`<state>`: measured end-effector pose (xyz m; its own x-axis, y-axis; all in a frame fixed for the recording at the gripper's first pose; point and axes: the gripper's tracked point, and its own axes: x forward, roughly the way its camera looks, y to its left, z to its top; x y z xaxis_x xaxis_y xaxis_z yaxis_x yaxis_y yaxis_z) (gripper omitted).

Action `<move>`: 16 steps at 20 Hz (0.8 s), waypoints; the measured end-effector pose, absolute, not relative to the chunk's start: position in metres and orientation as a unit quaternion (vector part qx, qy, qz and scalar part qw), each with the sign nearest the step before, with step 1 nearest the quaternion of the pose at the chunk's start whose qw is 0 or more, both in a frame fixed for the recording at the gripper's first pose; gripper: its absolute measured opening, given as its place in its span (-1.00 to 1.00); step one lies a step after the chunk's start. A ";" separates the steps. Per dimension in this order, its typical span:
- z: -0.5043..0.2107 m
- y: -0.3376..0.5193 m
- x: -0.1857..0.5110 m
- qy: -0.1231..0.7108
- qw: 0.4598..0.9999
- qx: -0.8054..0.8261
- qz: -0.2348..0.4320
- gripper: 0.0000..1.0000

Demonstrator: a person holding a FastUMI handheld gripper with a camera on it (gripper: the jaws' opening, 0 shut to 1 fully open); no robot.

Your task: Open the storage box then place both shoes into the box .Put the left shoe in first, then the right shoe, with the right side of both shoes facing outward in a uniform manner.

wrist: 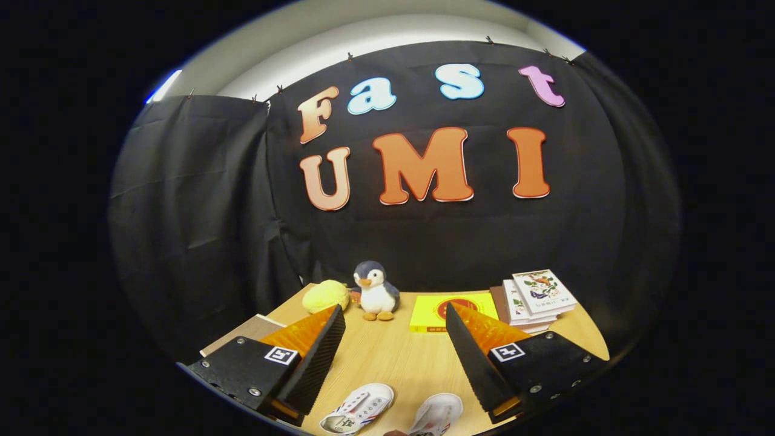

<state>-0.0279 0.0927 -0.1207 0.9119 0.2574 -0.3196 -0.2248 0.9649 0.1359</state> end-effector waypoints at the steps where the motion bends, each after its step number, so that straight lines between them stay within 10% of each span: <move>1: -0.129 0.102 -0.032 0.186 0.971 0.057 0.140 0.98; 16: -0.274 0.231 -0.109 0.478 0.803 0.196 0.298 0.97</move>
<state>-0.1090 0.2312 -0.2736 0.3659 0.6659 -0.6502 -0.2913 0.7455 0.5995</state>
